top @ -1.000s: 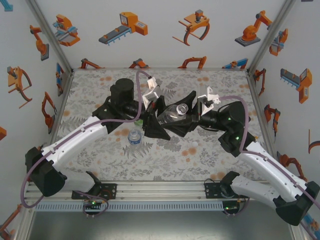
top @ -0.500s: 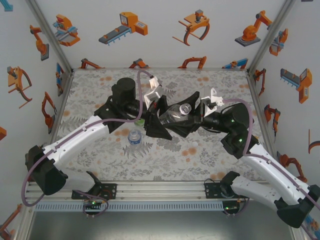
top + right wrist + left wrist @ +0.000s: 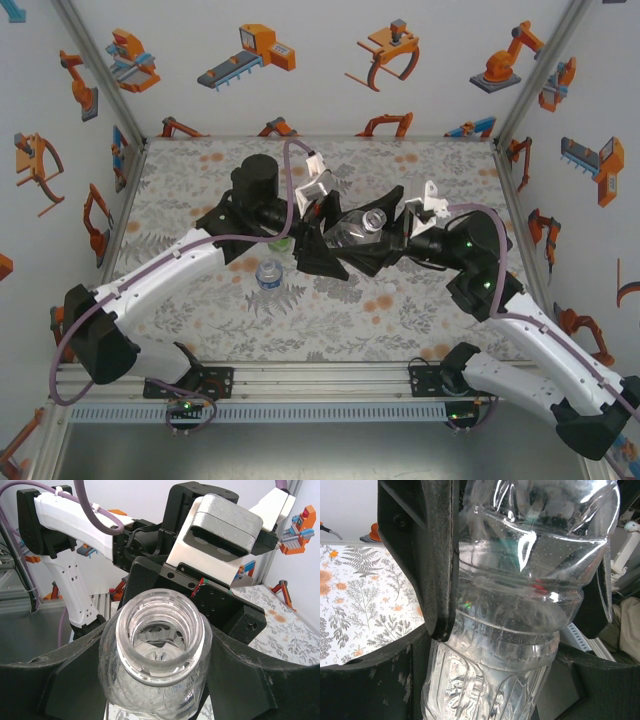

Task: Screw on the bottle caps

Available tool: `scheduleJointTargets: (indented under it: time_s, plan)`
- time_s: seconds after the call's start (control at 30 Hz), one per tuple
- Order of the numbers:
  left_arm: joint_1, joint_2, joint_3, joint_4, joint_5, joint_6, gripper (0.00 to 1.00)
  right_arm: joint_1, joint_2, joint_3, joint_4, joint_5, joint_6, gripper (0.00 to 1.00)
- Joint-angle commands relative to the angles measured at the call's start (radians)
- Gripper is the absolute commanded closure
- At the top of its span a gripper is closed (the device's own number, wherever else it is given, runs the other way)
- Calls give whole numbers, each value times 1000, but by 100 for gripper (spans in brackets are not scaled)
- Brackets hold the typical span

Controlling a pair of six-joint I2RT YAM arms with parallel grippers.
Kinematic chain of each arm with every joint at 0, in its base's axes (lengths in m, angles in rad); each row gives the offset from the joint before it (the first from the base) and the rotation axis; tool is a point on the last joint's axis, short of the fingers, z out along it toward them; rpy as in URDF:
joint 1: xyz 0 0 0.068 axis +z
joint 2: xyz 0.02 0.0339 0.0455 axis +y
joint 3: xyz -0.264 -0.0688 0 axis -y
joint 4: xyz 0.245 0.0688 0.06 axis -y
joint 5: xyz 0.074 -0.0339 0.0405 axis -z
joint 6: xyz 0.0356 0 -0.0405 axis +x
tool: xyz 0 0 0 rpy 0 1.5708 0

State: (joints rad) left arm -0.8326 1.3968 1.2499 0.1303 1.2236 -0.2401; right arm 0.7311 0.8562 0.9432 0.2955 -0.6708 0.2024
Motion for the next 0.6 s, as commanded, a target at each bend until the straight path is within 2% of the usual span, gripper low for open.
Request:
scheduleJointTargets:
  time_s: [0.0,0.23,0.27,0.33,0.4,0.5,0.57]
  plan:
    - [-16,-1,42,37,20,-34,41,6,-4,-20,-27,43,-66,100]
    - [-15,-7,41,21,1,5,55,6,-10,-24,-41,71,-71,98]
    - [-14,-9,41,12,-3,15,56,5,-13,-24,-45,82,-71,89]
    - [-8,-16,47,-35,-18,60,59,5,-20,-23,-52,111,-72,62]
    - [0,-28,50,-106,-77,124,60,5,-30,-25,-58,137,-78,44]
    - [19,-57,55,-234,-209,233,67,5,-53,-19,-86,183,-93,34]
    - [39,-78,49,-283,-262,281,72,5,-68,-16,-108,217,-102,32]
